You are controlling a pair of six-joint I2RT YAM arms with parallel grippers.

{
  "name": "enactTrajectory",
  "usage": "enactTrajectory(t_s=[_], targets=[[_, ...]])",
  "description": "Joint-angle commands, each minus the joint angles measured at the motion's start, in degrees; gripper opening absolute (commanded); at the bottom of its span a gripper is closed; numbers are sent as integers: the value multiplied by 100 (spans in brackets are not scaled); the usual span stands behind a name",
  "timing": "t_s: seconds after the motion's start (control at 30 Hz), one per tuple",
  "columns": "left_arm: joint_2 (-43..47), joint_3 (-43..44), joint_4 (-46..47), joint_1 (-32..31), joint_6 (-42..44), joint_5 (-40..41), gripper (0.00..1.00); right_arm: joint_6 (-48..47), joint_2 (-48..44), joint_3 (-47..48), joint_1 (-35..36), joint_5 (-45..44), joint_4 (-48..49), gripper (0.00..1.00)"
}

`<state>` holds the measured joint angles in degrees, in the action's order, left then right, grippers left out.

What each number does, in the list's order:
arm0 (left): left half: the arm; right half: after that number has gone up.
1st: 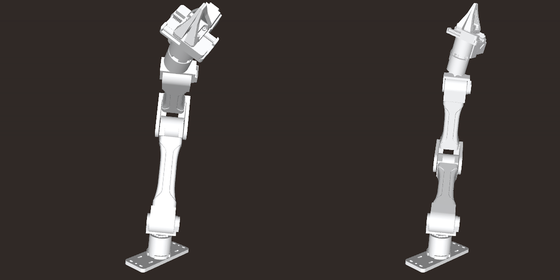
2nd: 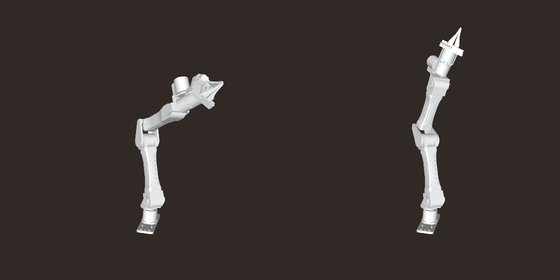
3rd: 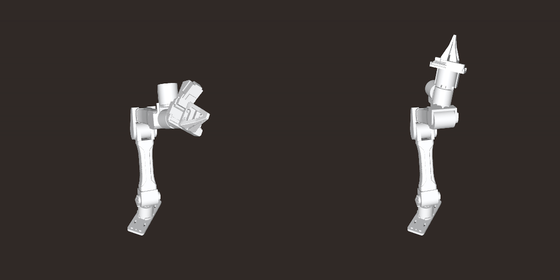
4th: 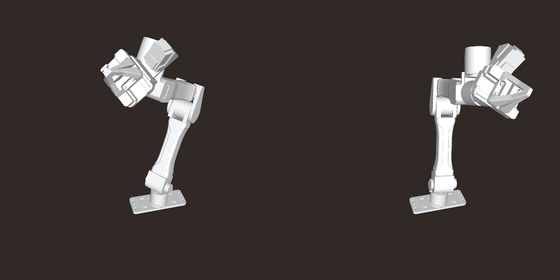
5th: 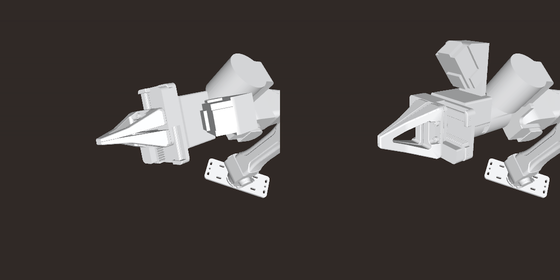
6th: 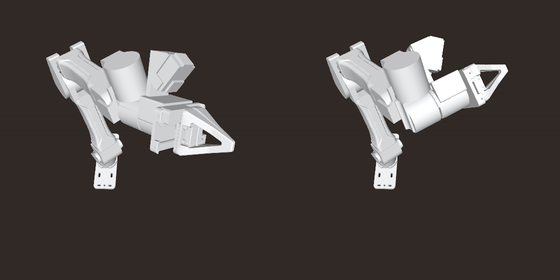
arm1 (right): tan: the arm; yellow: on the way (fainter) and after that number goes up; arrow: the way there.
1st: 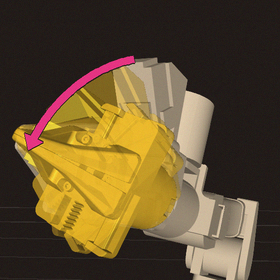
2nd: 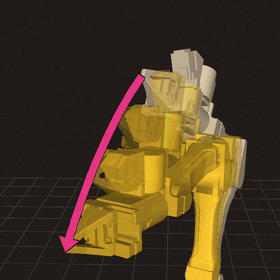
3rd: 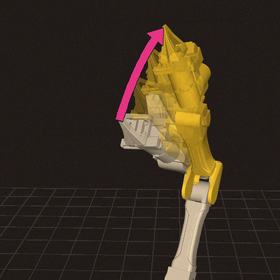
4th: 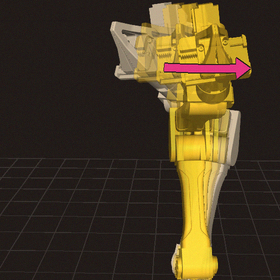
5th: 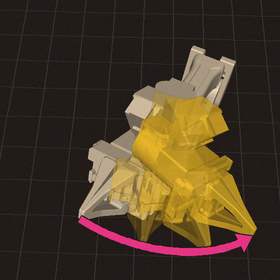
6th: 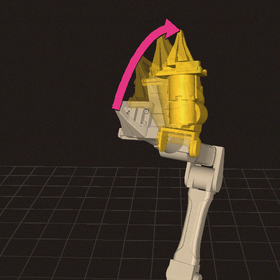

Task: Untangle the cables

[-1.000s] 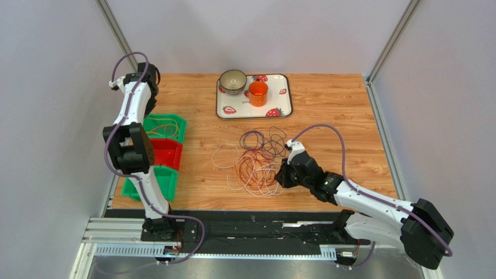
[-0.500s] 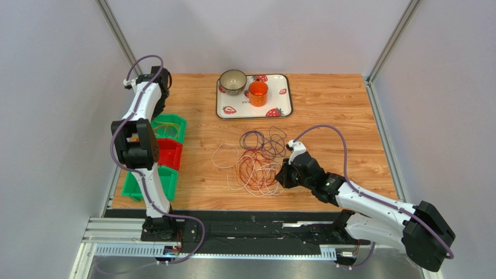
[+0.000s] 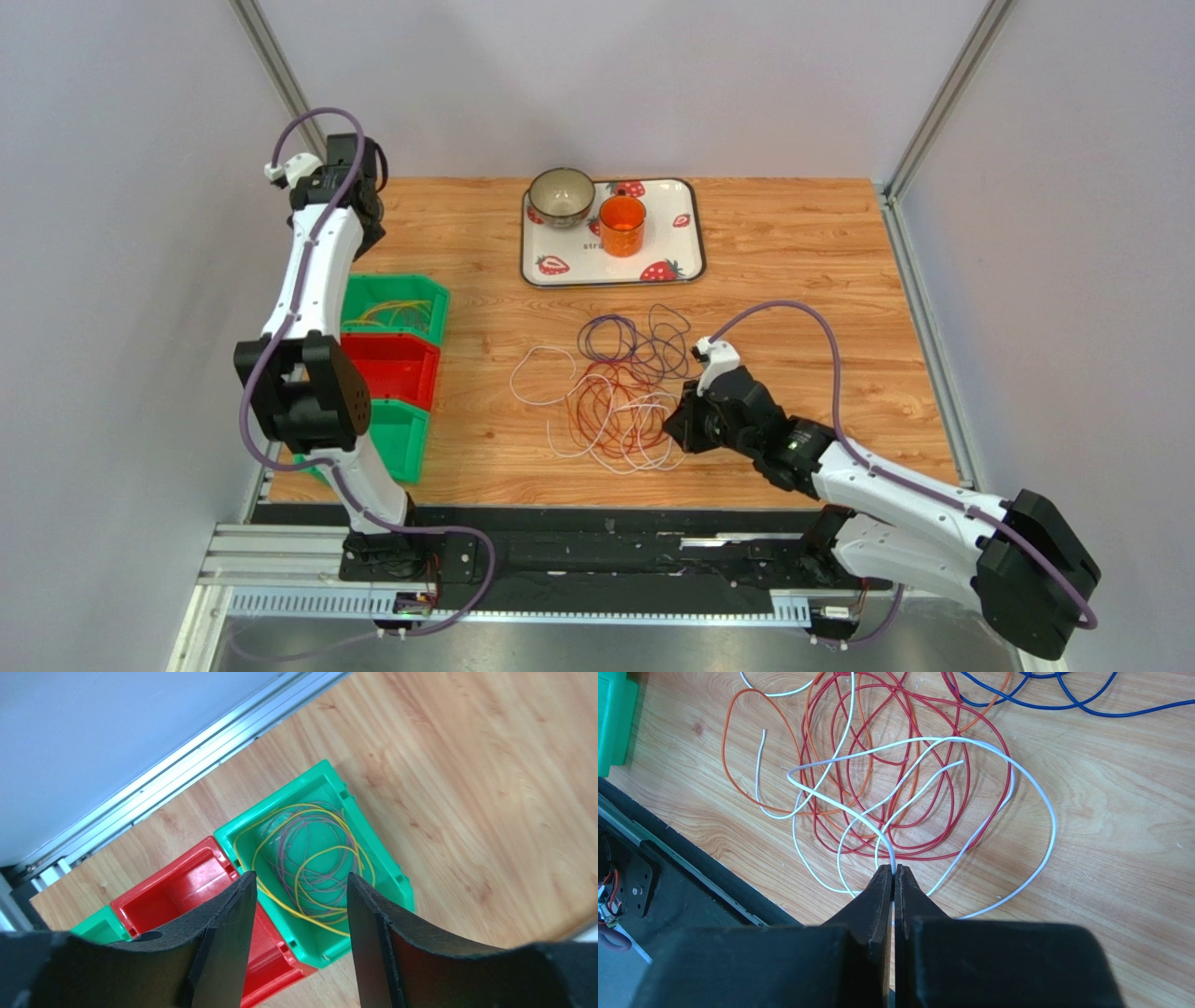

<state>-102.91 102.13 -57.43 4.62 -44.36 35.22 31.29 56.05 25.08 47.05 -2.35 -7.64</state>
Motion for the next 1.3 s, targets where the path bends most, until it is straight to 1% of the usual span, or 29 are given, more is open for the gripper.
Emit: enactTrajectory(t_s=[0.0, 0.03, 0.07, 0.1, 0.13, 0.17, 0.23, 0.27, 0.37, 0.43, 0.47, 0.5, 0.53, 0.6, 0.63, 0.67, 0.7, 0.77, 0.8, 0.9, 0.97, 1.07, 1.13, 1.2, 1.23, 1.27], targets=[[666, -87, 512, 74, 480, -787, 58, 26, -129, -65, -20, -46, 254, 0], [920, -122, 592, 74, 664, -963, 57, 44, -138, -56, -11, -55, 263, 0], [1044, -175, 845, 74, 787, -1452, 56, 35, -130, -73, -20, -64, 263, 0], [1167, -271, 969, 74, 936, -1770, 54, 44, -138, -74, -20, -64, 263, 0], [1403, -290, 1075, 74, 1190, -2121, 51, 35, -156, -74, -20, -64, 272, 0], [1501, -307, 1198, 65, 1280, -2777, 50, 44, -147, -82, -20, -55, 263, 0], [1721, -272, 1225, -31, 1586, -3344, 47, 44, -156, -82, -29, -46, 272, 0], [1800, -290, 1191, -93, 1666, -3660, 47, 35, -147, -82, -20, -38, 272, 0], [2213, -684, 1164, -382, 1913, -4136, 48, 18, -130, -65, -20, -37, 272, 0], [2624, -1193, 1138, -707, 1992, -4173, 50, 27, -103, -47, -20, -29, 272, 0], [2793, -1386, 1085, -839, 2001, -3973, 52, 35, -60, -21, -20, -37, 263, 0], [2951, -1789, 1041, -1136, 1949, -3770, 55, 44, -33, -12, -20, -37, 246, 0], [3231, -1993, 1049, -1287, 1957, -3690, 98, 35, -7, 14, -20, -55, 228, 0], [3409, -2528, 866, -1603, 1897, -3532, 99, 44, 98, 67, -20, -64, 210, 0], [3662, -2749, 865, -1657, 1774, -3531, 99, 44, 134, 111, -20, -64, 193, 0], [3812, -2977, 995, -1692, 1729, -3662, 99, 44, 178, 146, -11, -73, 175, 0], [4127, -3397, 1075, -1745, 1624, -3741, 97, 44, 291, 172, -20, -73, 123, 0], [4410, -3734, 1277, -1815, 1597, -3952, 96, 53, 388, 277, -20, -90, 87, 0], [4620, -3961, 1313, -1885, 1649, -4023, 98, 53, 467, 313, -20, -99, 44, 0], [4841, -4296, 1401, -1991, 1659, -4242, 99, 62, 582, 436, -20, -160, -79, 0], [4903, -4481, 1654, -2061, 1694, -4506, 99, 79, 687, 498, -20, -213, -132, 0], [4921, -4754, 1822, -2272, 1545, -4419, 99, 123, 802, 603, -20, -274, -229, 0], [4825, -4886, 1884, -2290, 1256, -4288, 99, 132, 802, 638, -20, -292, -273, 0], [4772, -5078, 2015, -2308, 879, -4304, 98, 237, 645, 595, -20, -450, -308, 0], [4772, -5184, 2138, -2343, 763, -4339, 96, 307, 531, 499, -20, -529, -308, 0], [4772, -5264, 2331, -2395, 640, -4305, 95, 377, 286, 437, -20, -747, -326, 0]])
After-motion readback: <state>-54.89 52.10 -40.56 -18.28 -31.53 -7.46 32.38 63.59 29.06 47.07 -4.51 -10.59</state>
